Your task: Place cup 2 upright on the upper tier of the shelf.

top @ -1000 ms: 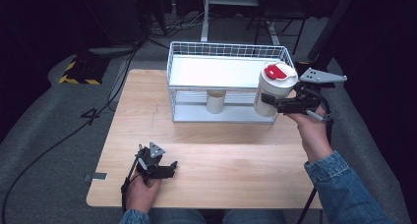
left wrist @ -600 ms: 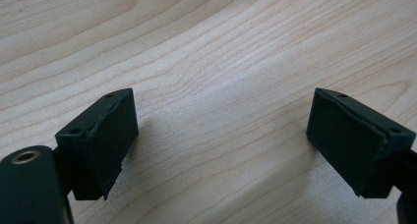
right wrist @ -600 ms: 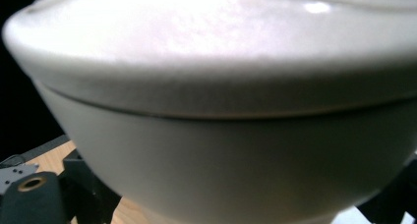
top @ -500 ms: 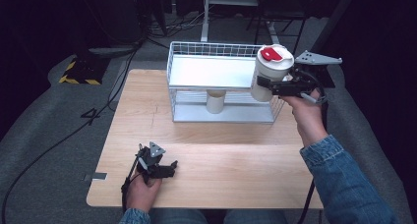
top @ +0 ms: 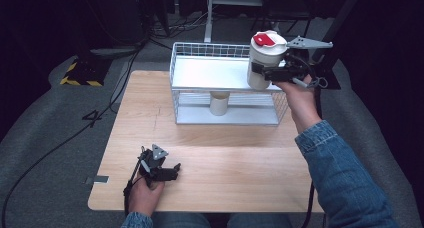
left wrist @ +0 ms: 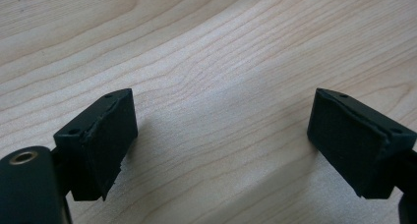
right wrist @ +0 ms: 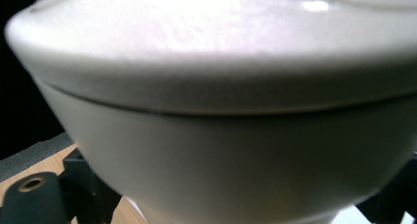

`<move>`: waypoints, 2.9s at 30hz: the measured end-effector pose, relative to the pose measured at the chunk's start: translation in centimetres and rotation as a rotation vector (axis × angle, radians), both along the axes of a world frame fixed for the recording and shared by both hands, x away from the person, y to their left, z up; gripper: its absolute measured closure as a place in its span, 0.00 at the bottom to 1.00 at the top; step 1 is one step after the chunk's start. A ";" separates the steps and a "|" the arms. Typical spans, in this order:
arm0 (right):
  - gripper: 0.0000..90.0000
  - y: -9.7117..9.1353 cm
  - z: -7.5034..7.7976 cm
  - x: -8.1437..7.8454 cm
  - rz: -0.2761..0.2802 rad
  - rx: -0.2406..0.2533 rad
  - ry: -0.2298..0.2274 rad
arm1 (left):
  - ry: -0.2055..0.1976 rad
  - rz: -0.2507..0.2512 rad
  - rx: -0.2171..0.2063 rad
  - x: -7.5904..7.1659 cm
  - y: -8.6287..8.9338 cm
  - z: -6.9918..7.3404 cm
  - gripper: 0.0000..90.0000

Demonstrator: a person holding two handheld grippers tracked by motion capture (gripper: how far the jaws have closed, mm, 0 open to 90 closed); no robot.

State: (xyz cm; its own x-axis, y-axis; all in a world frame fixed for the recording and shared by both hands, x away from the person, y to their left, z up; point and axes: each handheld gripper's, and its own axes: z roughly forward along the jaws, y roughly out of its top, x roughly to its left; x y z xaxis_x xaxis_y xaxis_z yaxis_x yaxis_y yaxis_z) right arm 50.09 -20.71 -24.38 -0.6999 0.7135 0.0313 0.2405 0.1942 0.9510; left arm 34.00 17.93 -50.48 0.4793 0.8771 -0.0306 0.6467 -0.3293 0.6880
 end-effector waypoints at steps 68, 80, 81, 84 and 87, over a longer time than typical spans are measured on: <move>0.13 4.9 -3.5 5.8 -0.087 0.017 0.025 | 0.016 -0.013 0.007 0.2 -0.2 0.0 0.07; 0.12 4.9 -3.4 5.7 -0.088 -0.023 0.016 | 0.028 -0.014 0.017 0.3 -0.3 -0.1 0.00; 0.11 4.9 -3.3 5.7 -0.088 -0.024 0.016 | 0.026 -0.014 0.017 0.3 -0.3 -0.1 0.00; 0.01 4.8 -3.3 5.5 -0.111 -0.028 0.020 | 0.028 -0.014 0.017 0.3 -0.3 -0.1 0.00; 0.00 4.2 -3.3 5.2 -0.123 -0.021 0.027 | 0.027 -0.013 0.017 0.3 -0.3 -0.1 0.00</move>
State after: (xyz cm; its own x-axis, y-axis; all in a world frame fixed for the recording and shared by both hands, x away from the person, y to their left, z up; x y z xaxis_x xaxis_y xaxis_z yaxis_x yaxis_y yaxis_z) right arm 55.32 -16.46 -27.67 -0.6065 0.7944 0.0334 0.2890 0.1812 0.9400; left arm 34.33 17.60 -50.59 0.4900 0.8713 -0.0285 0.6605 -0.3497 0.6644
